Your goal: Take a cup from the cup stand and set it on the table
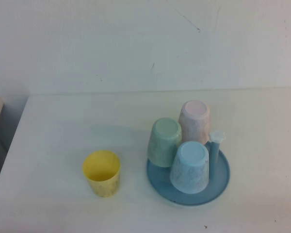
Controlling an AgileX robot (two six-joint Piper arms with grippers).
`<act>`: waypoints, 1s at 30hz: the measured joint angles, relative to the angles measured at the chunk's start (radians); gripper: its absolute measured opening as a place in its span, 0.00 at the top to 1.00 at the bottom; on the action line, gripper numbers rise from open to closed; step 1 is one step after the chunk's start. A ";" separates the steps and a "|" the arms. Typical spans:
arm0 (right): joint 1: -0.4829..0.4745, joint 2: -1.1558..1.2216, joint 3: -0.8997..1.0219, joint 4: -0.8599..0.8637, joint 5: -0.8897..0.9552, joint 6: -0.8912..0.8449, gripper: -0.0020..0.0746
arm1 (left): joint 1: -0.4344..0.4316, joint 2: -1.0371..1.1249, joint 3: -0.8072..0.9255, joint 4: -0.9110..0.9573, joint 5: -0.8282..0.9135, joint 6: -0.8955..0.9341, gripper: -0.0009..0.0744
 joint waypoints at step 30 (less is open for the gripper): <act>0.000 0.000 0.000 0.000 0.000 0.000 0.95 | 0.000 0.000 0.000 -0.014 0.001 0.000 0.99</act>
